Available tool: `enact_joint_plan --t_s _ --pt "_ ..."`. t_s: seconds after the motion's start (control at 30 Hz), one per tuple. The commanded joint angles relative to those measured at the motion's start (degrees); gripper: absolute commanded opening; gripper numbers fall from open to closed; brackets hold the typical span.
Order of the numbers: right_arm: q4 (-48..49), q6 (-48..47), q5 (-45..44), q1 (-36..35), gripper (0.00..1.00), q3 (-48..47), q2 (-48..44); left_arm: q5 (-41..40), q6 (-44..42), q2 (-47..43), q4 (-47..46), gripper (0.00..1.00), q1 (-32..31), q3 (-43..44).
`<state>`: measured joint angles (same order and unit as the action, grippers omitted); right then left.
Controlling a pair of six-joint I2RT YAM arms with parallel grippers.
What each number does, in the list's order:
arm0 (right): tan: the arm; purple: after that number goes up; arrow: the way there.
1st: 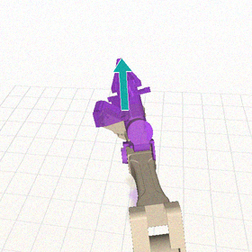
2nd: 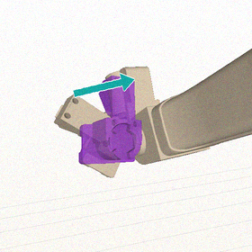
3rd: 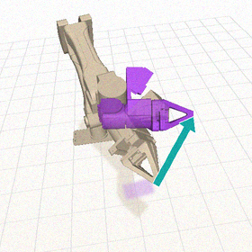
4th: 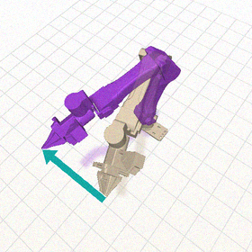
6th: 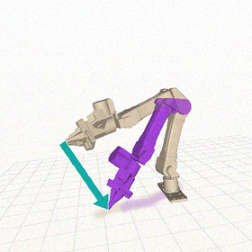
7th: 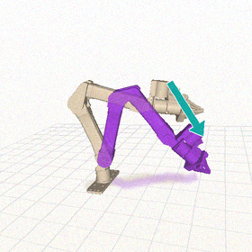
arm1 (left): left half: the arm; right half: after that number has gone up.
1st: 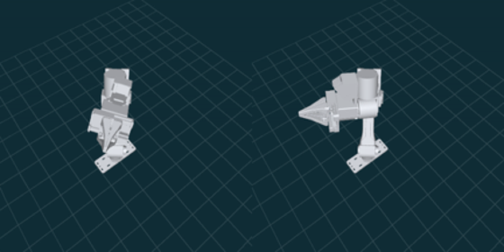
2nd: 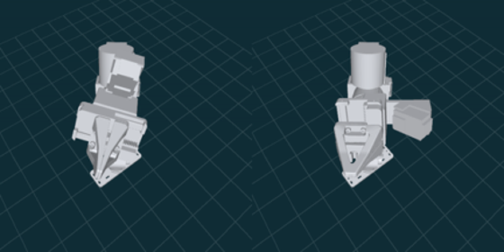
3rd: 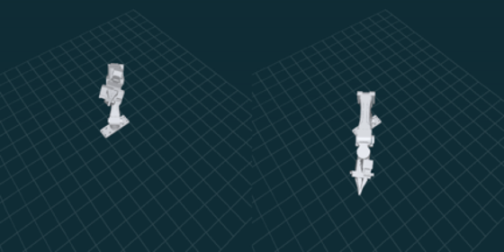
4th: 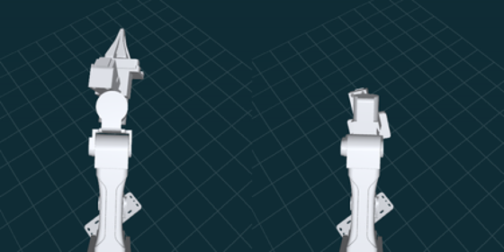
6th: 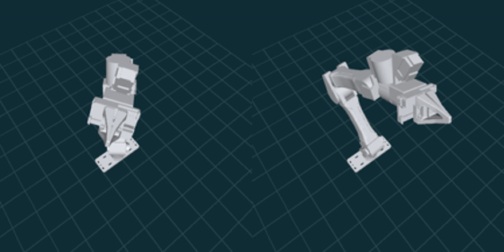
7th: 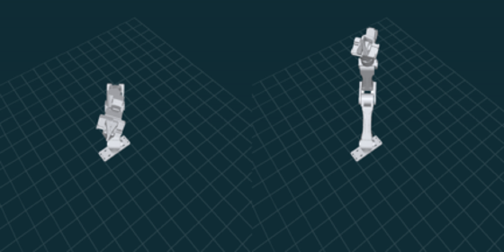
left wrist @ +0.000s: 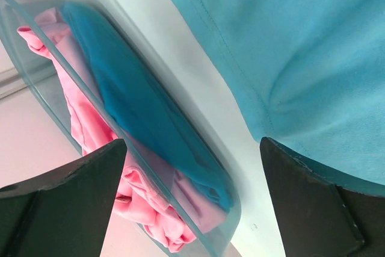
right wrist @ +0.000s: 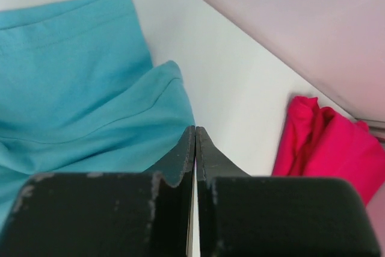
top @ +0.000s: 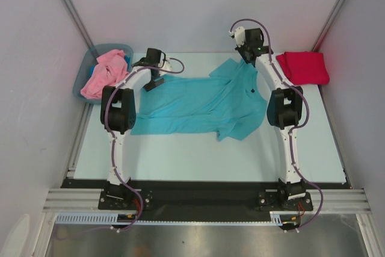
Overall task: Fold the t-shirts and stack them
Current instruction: Flatten the tshirt out
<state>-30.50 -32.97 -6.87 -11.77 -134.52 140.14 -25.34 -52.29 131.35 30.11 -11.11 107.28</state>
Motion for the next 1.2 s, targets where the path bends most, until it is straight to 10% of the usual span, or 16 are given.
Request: enact_joint_plan --t_s 0.0,0.17,0.2,0.23,0.43,0.6,0.77,1.17 --pt "0.88 -0.43 -1.74 -0.45 0.0 -2.33 2.6 -0.32 1.58 -4.08 0.04 1.0 -0.31 -0.58" --pt "1.94 -0.69 -2.18 0.52 0.08 1.71 2.07 -0.41 2.19 -4.52 -0.05 1.0 -0.31 -1.29" --pt "1.76 -0.86 -3.05 0.61 0.18 2.06 2.25 -0.5 2.28 -4.52 0.04 1.0 -0.22 -1.38" --pt "1.85 -1.13 -3.49 0.69 0.48 2.76 2.51 -0.5 2.2 -4.7 -0.05 1.0 -0.22 -1.55" --pt "1.67 1.76 -4.03 2.54 0.62 4.53 1.72 -0.76 1.93 -5.23 -0.05 1.0 -0.22 -1.9" --pt "-0.6 2.47 -2.18 1.93 0.49 3.91 0.84 -1.02 1.4 -4.7 -0.31 1.0 -0.22 -1.64" --pt "-2.54 2.91 0.54 2.71 0.0 11.81 -2.84 -0.94 1.14 -5.14 -0.75 1.0 -0.31 -2.16" --pt "-5.01 3.61 3.09 3.42 0.0 21.14 -7.77 -0.85 0.35 -3.73 -1.37 1.0 -0.31 -0.59"
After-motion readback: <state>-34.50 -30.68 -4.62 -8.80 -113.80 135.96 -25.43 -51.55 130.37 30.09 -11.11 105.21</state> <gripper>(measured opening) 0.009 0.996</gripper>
